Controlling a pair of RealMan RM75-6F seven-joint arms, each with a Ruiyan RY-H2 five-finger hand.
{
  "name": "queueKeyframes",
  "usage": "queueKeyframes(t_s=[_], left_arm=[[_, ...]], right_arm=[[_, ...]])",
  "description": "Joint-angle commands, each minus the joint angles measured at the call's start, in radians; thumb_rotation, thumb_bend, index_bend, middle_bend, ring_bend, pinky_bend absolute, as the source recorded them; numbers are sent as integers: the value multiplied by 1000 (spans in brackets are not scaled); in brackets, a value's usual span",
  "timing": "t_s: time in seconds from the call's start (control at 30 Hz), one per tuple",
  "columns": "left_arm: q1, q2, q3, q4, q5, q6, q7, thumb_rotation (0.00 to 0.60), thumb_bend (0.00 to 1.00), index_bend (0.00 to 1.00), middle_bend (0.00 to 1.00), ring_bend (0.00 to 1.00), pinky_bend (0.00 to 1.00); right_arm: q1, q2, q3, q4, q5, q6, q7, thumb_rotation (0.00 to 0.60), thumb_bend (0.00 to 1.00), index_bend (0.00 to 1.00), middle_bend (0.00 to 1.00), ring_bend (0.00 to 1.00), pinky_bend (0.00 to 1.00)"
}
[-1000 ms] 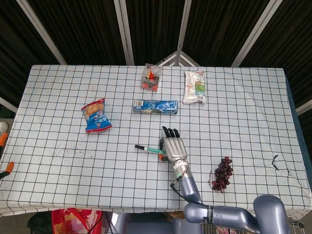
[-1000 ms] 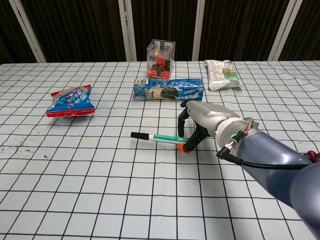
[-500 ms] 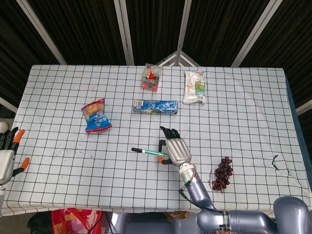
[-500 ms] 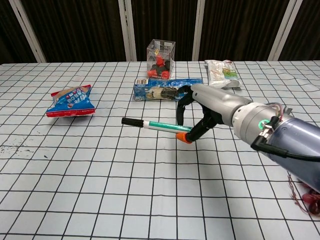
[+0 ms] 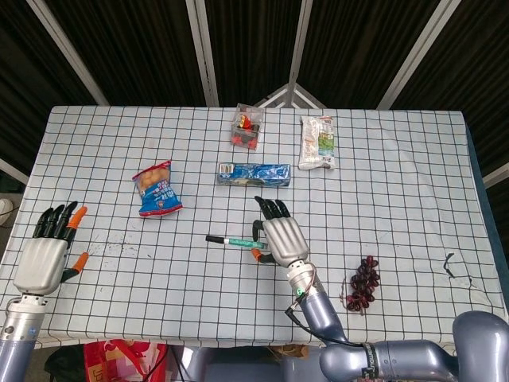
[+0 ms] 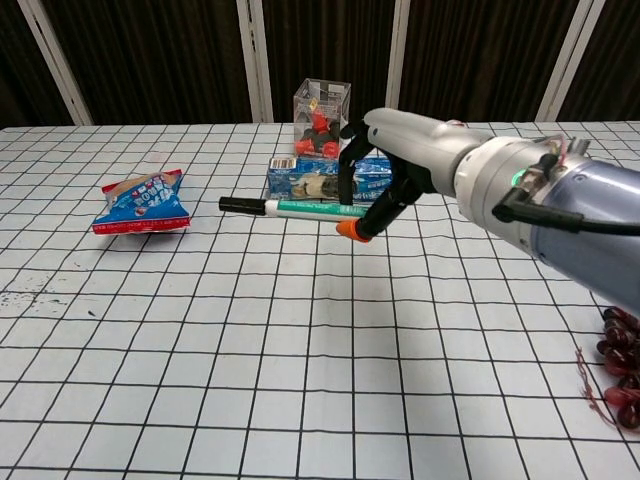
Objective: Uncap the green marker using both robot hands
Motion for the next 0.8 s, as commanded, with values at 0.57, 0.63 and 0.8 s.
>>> queueKeyframes(t_s=[0.57, 0.63, 0.8], left_arm=[[-104, -160, -19, -27, 38, -60, 135, 600, 439, 152, 59, 0, 12], [-111, -179, -19, -11, 39, -62, 133, 600, 438, 181, 68, 0, 12], [-132, -231, -27, 36, 47, -63, 117, 600, 438, 237, 83, 0, 12]], right_arm=[[184, -107, 100, 67, 124, 5, -70, 600, 476, 793, 41, 79, 39], [192, -109, 102, 75, 129, 2, -65, 600, 477, 797, 41, 79, 39], [211, -112, 101, 85, 141, 2, -59, 600, 479, 800, 41, 79, 39]])
